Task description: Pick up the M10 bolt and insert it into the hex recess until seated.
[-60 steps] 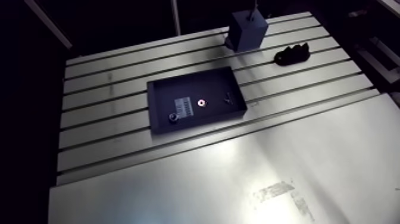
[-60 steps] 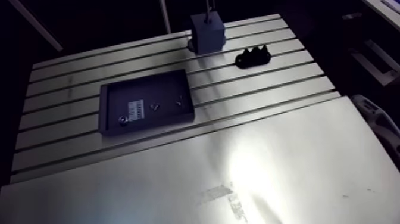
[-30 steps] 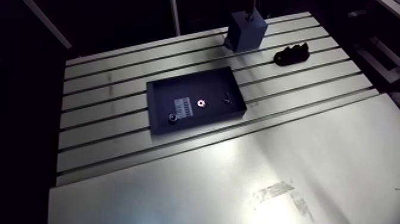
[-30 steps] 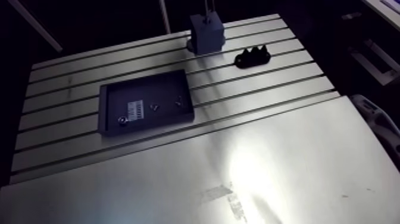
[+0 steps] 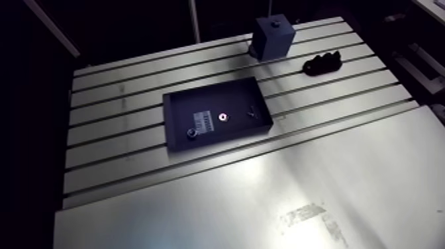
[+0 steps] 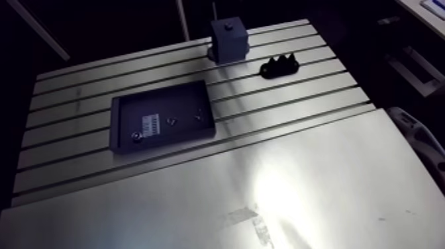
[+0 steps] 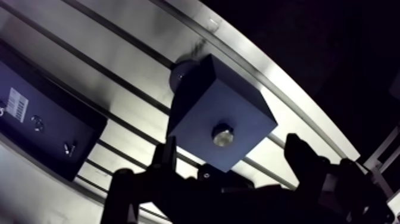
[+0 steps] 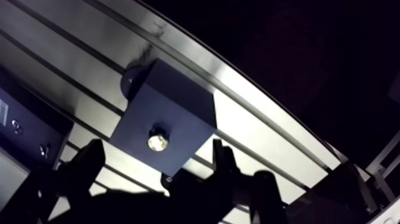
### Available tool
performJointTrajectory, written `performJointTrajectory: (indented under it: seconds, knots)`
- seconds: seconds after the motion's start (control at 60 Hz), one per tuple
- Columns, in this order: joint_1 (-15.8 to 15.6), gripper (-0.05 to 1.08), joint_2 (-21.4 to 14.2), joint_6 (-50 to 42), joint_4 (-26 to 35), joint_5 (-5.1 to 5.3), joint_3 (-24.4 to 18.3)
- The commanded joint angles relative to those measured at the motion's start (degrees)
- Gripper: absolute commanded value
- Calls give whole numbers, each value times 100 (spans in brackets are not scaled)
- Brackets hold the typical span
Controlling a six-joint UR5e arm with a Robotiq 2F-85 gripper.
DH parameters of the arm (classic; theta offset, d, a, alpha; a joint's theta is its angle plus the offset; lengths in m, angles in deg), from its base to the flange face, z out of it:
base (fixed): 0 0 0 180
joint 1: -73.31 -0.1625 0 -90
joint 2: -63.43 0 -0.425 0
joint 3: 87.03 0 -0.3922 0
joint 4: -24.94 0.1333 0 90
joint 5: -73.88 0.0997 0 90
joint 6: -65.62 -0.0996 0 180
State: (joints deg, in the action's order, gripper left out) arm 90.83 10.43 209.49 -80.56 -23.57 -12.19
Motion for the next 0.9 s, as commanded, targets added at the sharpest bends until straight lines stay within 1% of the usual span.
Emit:
performJointTrajectory:
  seconds: [0.017,0.2,0.233,0.333,0.433,0.517,0.533,0.75,0.8,0.9]
  knots:
    - [41,1,-12,-454,-18,228,-53]
    - [118,1,-115,-980,-18,230,33]
    - [161,1,-182,-1156,-11,238,66]
    - [197,1,-237,-1307,-18,239,96]
    - [234,1,-291,-1673,-2,213,104]
    - [236,1,-350,-1805,8,213,136]
    - [227,1,-387,-1822,-1,229,174]
    - [218,1,-426,-1972,-10,247,193]
    - [211,1,-434,-2116,7,264,193]
    - [193,1,-468,-2394,50,266,186]
